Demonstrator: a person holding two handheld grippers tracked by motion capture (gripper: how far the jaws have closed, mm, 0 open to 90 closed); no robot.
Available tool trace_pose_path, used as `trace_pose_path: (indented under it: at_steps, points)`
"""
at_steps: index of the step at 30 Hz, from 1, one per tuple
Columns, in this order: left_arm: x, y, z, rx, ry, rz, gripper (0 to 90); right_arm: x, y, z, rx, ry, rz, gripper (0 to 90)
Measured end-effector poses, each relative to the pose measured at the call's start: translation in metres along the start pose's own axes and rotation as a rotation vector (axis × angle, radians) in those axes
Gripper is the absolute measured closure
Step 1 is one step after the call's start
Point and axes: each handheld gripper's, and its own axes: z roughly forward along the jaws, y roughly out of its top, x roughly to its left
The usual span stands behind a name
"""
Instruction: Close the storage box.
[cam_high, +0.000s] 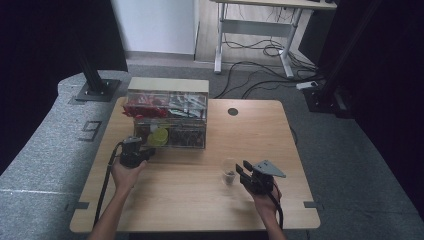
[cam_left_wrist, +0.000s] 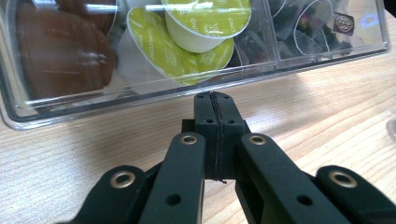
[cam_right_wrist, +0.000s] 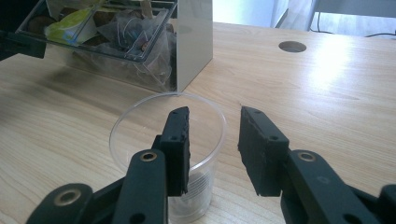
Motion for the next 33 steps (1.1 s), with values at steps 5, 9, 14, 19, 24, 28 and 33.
trace_pose_path:
  at_steps: [5, 9, 14, 19, 24, 28, 33]
  points:
    - [-0.004, 0.000, -0.002, -0.008, -0.005, 0.010, 89.8, 0.001, 0.000, 0.001, 0.001, 0.002, -0.005, 62.9]
    - [-0.011, -0.001, -0.006, -0.028, -0.018, 0.026, 88.9, 0.000, 0.000, 0.000, 0.000, 0.002, 0.001, 62.9]
    - [-0.021, -0.006, -0.011, -0.052, -0.031, 0.049, 84.5, -0.003, 0.000, -0.001, -0.001, 0.000, 0.007, 62.9]
    - [-0.035, -0.021, -0.013, -0.053, -0.071, 0.098, 71.2, -0.005, -0.001, -0.001, -0.006, 0.008, 0.006, 61.9]
    - [-0.044, -0.034, -0.017, -0.039, -0.088, 0.123, 58.1, -0.010, -0.004, -0.003, -0.014, 0.002, 0.007, 60.0]
    - [-0.046, -0.046, -0.023, -0.049, -0.096, 0.134, 52.2, -0.015, -0.007, -0.009, -0.035, 0.017, 0.012, 57.8]
    - [-0.047, -0.058, -0.030, -0.054, -0.093, 0.153, 47.4, -0.020, -0.012, -0.020, -0.058, 0.026, -0.003, 52.7]
